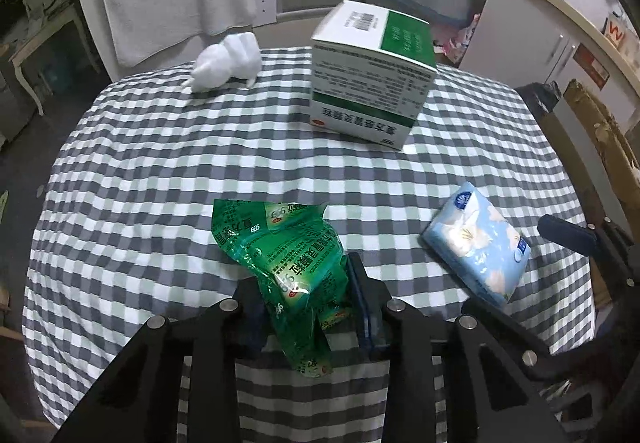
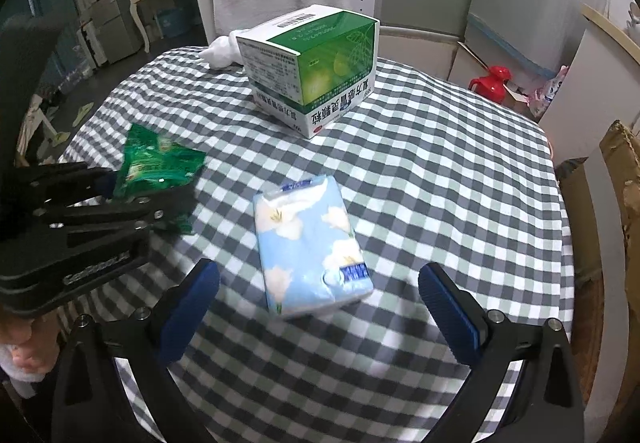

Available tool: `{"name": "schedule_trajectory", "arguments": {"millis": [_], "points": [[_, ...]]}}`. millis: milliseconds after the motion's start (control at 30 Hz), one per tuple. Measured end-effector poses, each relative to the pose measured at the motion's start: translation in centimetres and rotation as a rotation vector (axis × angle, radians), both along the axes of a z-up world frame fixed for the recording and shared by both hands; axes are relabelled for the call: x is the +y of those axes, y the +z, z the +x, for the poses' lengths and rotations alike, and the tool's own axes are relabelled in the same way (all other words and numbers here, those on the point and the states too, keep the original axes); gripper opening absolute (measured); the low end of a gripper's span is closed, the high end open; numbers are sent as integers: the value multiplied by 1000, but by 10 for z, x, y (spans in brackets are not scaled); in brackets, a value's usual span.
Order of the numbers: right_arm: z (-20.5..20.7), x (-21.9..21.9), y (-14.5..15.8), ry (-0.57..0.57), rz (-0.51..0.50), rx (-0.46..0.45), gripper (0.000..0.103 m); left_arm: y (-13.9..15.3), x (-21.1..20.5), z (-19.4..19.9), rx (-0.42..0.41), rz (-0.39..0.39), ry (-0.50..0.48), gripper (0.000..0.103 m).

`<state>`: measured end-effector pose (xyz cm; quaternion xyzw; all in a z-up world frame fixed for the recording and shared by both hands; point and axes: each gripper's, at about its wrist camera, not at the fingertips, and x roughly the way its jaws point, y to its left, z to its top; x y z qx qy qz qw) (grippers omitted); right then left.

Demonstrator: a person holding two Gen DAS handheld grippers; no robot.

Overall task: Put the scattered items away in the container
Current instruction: 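Grasp the green packet with the left gripper while the right gripper grasps the blue tissue pack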

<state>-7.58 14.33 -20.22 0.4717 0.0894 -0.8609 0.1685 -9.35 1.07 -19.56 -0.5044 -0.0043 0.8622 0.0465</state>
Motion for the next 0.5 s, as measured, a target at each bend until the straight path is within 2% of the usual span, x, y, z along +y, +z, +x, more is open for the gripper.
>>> {"name": "schedule_trajectory", "arguments": {"millis": [33, 100, 167, 333, 433, 500], "points": [[-2, -1, -1, -2, -3, -5, 99, 1, -3, 1, 2, 1, 1, 34], [-5, -4, -4, -6, -6, -16, 84, 5, -9, 0, 6, 1, 3, 34], [-8, -6, -8, -11, -9, -32, 75, 8, -11, 1, 11, 2, 4, 34], [-10, -12, -18, -14, 17, -41, 73, 12, -13, 0, 17, 1, 7, 34], [-11, -8, -17, -40, 7, -35, 61, 12, -11, -1, 19, 0, 7, 34], [-12, -4, -16, -46, -14, -44, 59, 12, -9, -1, 20, -1, 6, 34]]}}
